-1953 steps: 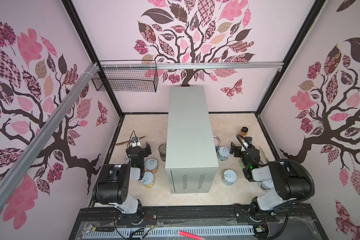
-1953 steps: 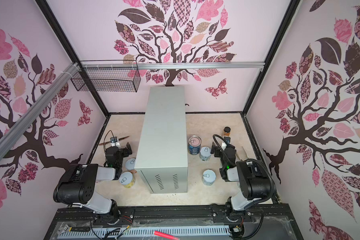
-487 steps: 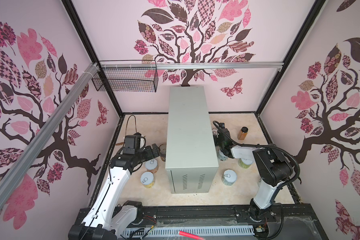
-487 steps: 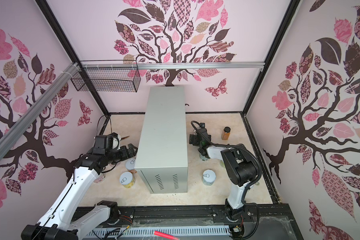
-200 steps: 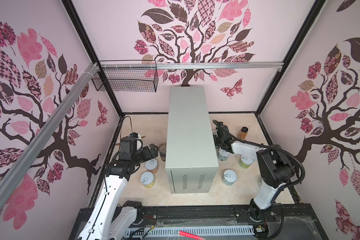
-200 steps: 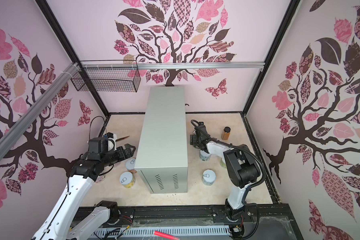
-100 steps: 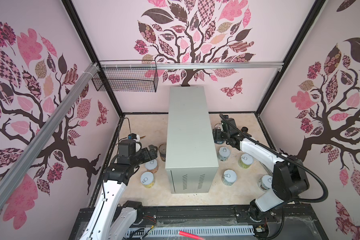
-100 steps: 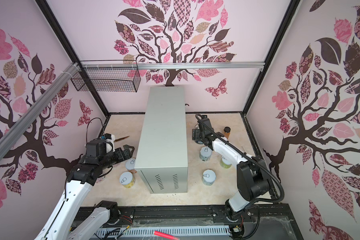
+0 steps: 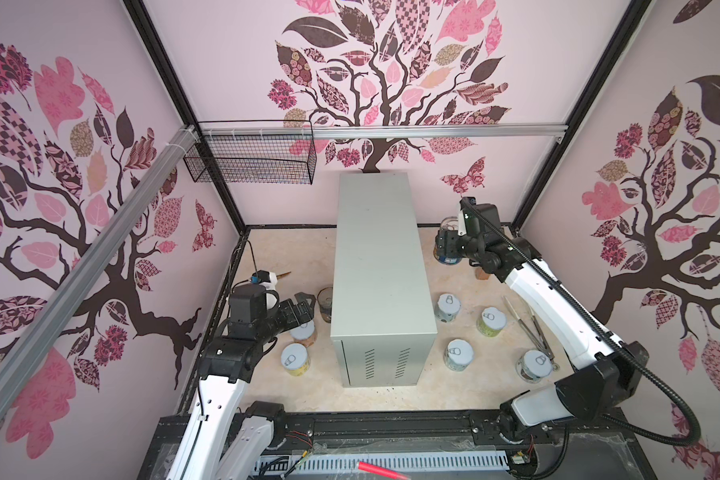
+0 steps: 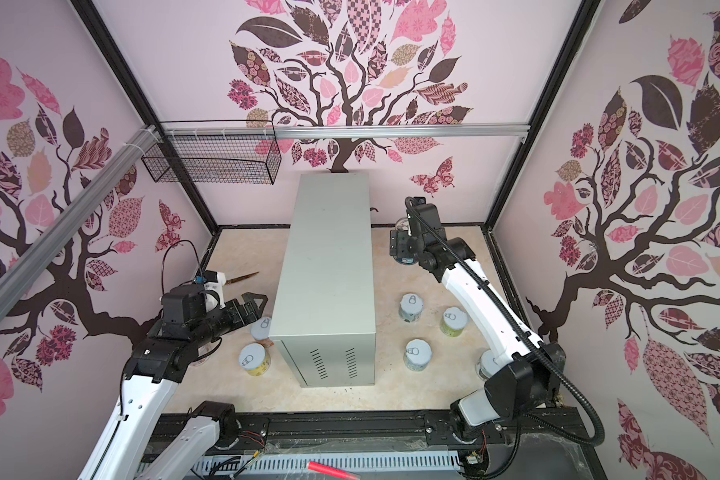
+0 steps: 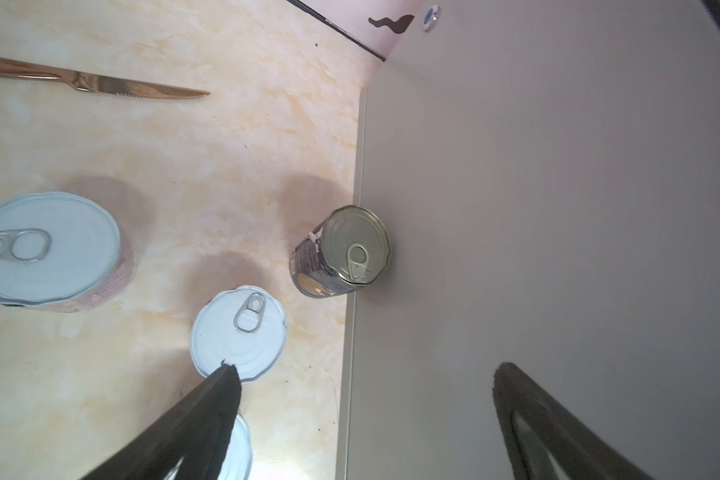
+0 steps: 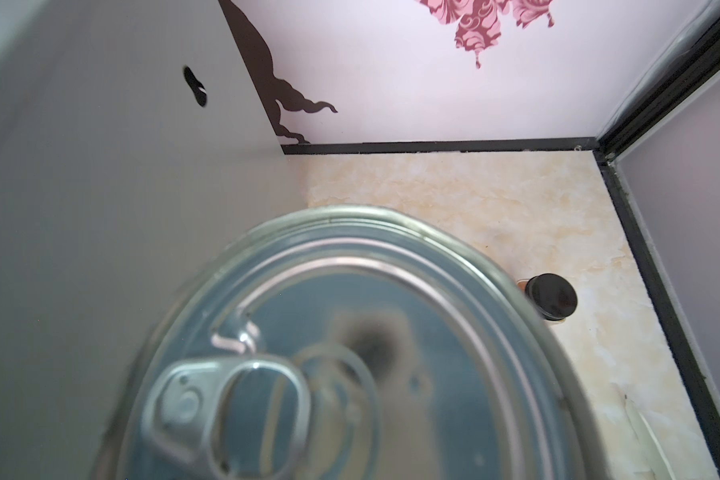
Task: Place and organize the canned foods onto the counter
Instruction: 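Lift the blue-labelled can with the right gripper away from the table, then carry the can with the right gripper over the cabinet top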
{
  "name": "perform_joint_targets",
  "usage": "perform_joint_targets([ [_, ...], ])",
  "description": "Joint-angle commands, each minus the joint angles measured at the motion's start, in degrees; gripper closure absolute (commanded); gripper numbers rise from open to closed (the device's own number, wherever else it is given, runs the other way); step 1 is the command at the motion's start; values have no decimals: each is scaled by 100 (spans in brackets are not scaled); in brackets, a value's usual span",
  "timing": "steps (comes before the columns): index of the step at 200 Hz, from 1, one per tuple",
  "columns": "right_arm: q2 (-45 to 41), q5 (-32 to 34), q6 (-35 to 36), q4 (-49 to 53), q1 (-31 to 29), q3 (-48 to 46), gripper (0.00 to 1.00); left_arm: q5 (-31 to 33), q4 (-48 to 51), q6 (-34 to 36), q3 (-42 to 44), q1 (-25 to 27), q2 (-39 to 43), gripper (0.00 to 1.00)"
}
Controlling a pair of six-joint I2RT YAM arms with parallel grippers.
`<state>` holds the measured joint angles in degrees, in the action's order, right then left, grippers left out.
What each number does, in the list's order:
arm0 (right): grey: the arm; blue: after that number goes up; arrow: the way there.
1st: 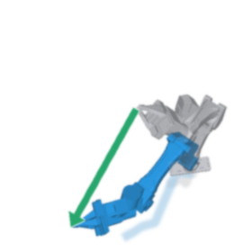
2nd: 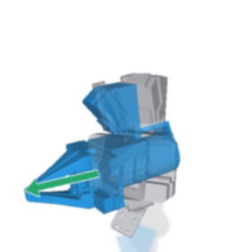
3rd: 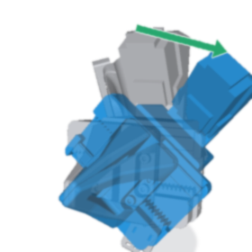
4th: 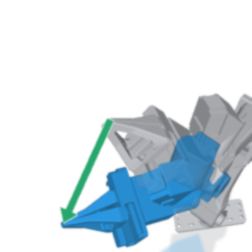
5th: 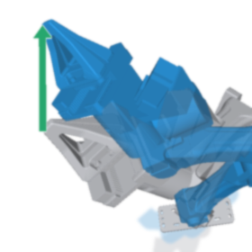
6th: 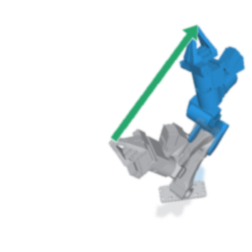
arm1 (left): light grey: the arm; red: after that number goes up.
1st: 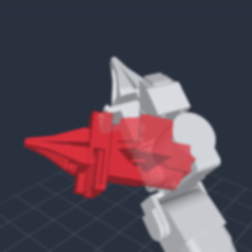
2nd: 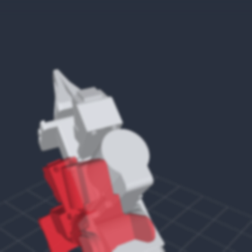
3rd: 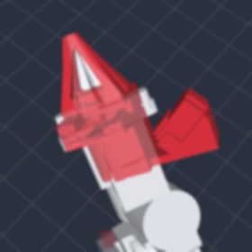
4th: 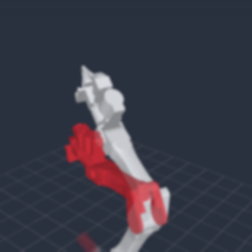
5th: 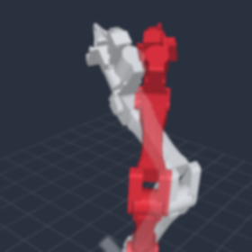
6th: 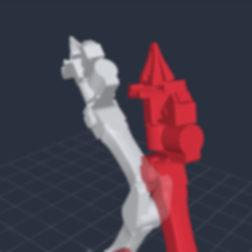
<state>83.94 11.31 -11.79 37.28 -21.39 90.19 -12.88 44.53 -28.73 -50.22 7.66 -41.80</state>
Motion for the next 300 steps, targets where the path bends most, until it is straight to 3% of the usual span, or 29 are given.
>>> perform_joint_targets([
  [1, -595, -88, -25, 346, 21, 826, 60, -463, 342, -97, -157, 18, 205, 2],
  [76, -899, -464, 3, 1517, 20, 1906, 61, -493, 1182, 120, -221, 24, 917, 2],
  [121, -375, -927, 153, 2399, 12, 3375, 62, -514, 1160, 149, -198, 23, 887, 2],
  [176, 112, -1388, 70, 2521, -147, 4238, 61, -438, 968, 203, -318, 21, 632, 2],
  [300, 1535, -1563, 133, 2580, -599, 5663, 62, -417, 373, 370, -463, 38, -139, 2],
])
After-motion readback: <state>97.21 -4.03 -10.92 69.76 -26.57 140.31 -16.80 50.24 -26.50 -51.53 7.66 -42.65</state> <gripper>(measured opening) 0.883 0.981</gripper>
